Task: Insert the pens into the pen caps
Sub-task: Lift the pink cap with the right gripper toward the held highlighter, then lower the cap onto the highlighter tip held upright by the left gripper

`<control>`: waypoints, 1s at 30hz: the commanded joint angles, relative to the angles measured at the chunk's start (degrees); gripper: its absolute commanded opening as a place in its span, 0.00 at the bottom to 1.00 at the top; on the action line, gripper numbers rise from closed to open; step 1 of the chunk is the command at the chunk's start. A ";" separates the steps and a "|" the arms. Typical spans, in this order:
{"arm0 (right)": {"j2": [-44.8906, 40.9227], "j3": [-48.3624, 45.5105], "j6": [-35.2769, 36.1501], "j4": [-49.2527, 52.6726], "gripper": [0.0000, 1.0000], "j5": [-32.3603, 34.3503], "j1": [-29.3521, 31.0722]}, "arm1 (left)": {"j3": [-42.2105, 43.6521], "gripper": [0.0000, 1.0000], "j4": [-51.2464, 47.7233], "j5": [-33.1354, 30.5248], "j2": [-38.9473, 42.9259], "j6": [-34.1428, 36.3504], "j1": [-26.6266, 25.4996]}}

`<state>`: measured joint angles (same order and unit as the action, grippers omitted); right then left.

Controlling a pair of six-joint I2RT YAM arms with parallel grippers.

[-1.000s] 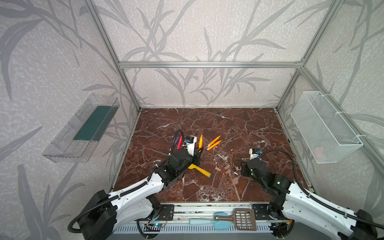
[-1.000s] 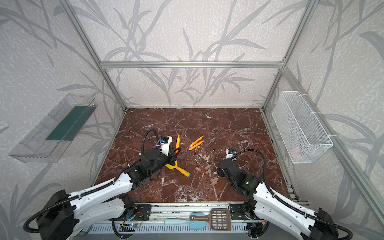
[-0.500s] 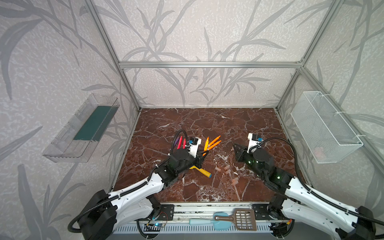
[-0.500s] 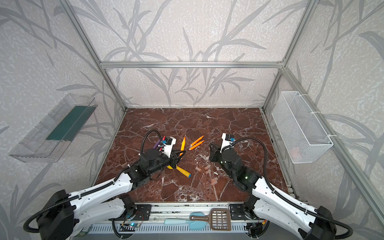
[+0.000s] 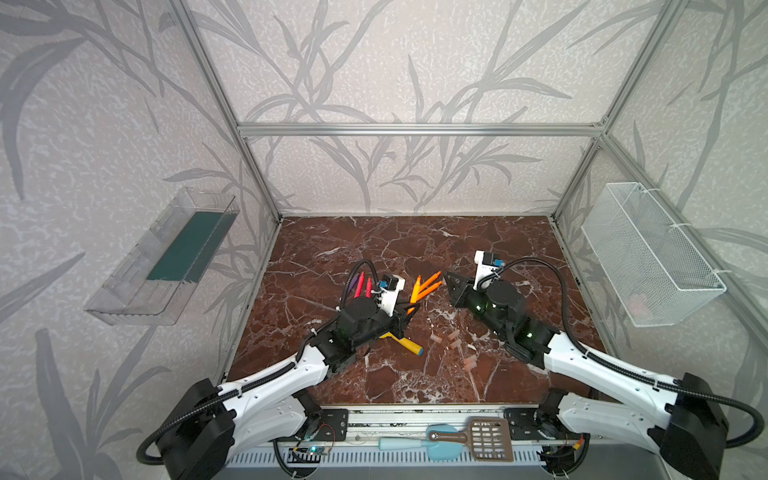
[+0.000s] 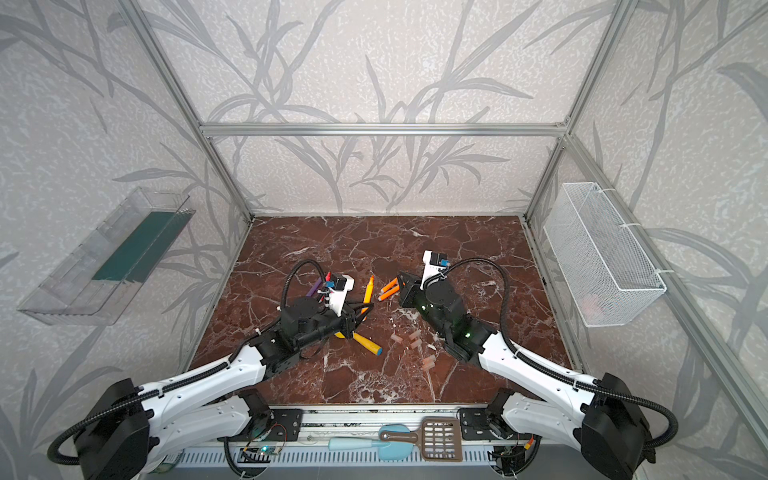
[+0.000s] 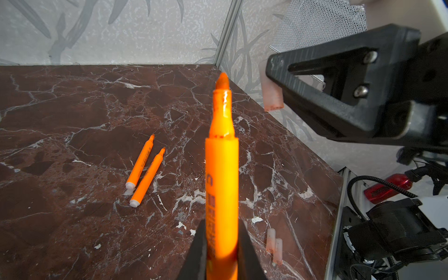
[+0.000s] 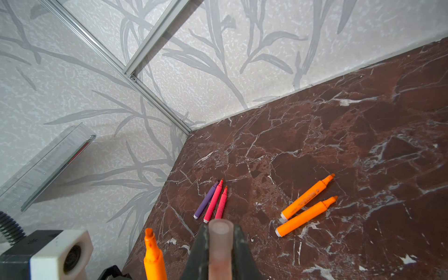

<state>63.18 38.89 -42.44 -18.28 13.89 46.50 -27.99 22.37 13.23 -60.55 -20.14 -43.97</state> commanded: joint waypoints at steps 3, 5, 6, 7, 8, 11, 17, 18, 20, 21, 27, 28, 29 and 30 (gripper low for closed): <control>3.33 2.92 -1.64 -4.28 0.00 -3.73 0.14 | -0.33 0.00 1.87 0.81 -0.18 0.28 0.06; 4.91 3.92 -2.18 -4.47 0.00 -4.99 0.17 | -0.31 0.00 1.86 0.67 -0.32 0.28 0.06; 5.69 4.33 -2.51 -4.57 0.00 -5.48 0.17 | -0.31 0.00 1.81 0.65 -0.40 0.35 0.09; 6.44 4.67 -2.69 -4.89 0.00 -6.07 0.17 | -0.44 0.00 1.83 0.66 -0.53 0.37 0.08; 7.05 4.90 -3.02 -5.21 0.00 -6.45 0.17 | -0.41 0.00 1.80 0.63 -0.57 0.36 0.05; 8.55 5.23 -3.53 -6.23 0.00 -7.55 0.26 | -0.41 0.00 1.61 0.22 -0.62 0.28 0.10; 10.25 7.08 -3.35 -7.65 0.00 -7.36 0.28 | -0.40 0.00 1.97 0.34 -0.95 0.01 0.04; 10.38 7.61 -3.29 -7.48 0.00 -7.03 0.28 | -0.46 0.00 2.06 0.54 -1.05 0.01 0.08; 10.56 8.59 -3.12 -7.38 0.00 -6.92 0.26 | -0.49 0.00 2.05 0.76 -1.23 -0.07 0.08; 10.65 9.09 -2.96 -7.36 0.00 -7.05 0.27 | -0.57 0.00 2.06 0.84 -1.31 -0.07 0.06; 11.09 11.25 -2.56 -6.92 0.00 -7.88 0.30 | -0.58 0.00 2.10 0.78 -1.39 -0.07 0.10; 11.07 11.24 -2.52 -6.94 0.00 -8.23 0.34 | -0.65 0.00 2.05 0.79 -1.40 -0.07 0.10; 11.01 11.21 -2.61 -7.03 0.00 -8.33 0.45 | -0.60 0.00 2.06 0.76 -1.41 -0.16 0.05; 11.11 11.04 -2.68 -7.07 0.00 -8.35 0.55 | -0.62 0.00 2.11 0.74 -1.36 -0.16 0.10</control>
<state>73.80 48.90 -45.56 -24.14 6.31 46.63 -27.99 22.81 13.61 -61.87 -20.21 -43.97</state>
